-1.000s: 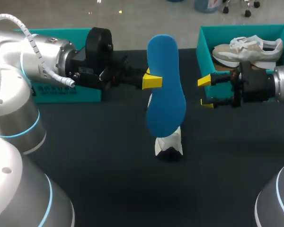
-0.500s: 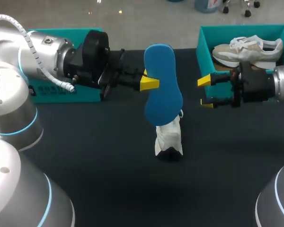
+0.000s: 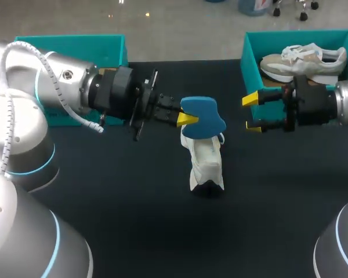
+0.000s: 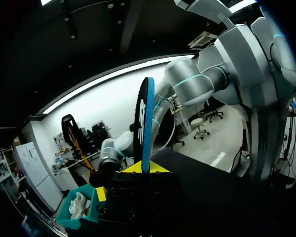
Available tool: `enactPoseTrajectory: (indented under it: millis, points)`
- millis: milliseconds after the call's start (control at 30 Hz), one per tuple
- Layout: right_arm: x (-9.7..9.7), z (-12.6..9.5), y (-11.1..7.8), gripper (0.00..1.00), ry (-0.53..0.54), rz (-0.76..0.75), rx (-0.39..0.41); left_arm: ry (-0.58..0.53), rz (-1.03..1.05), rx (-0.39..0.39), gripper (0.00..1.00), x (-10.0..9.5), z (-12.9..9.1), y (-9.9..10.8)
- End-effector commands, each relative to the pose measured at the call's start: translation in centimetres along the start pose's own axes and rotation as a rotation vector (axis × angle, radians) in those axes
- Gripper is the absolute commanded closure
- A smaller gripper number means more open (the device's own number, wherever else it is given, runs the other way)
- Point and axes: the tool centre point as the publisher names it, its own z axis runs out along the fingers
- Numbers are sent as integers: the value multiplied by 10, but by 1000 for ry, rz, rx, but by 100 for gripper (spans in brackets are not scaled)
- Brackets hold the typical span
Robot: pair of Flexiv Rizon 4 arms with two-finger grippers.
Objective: Take the shoe out of the shoebox, open the shoe tongue, remove and reinsert the insole, then place the shoe into the shoebox
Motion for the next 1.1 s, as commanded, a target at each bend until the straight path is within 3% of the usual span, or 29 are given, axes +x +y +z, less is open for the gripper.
enactPoseTrajectory:
  millis: [33, 500, 600, 733, 1100]
  points:
    - [0, 1, 0, 0, -2, 1, -1, 39, 703, -26, 100, -6, 8, 10]
    - [0, 1, 0, 0, -2, 1, -1, 39, 703, -26, 100, -6, 8, 10]
    - [0, 1, 0, 0, -2, 1, -1, -37, 763, 2, 100, -6, 6, 23]
    - [0, 1, 0, 0, -2, 1, -1, -27, 897, -14, 100, -2, 3, 38]
    - [6, -3, 0, 0, -8, -6, -5, 16, 996, -83, 100, 12, 5, 72]
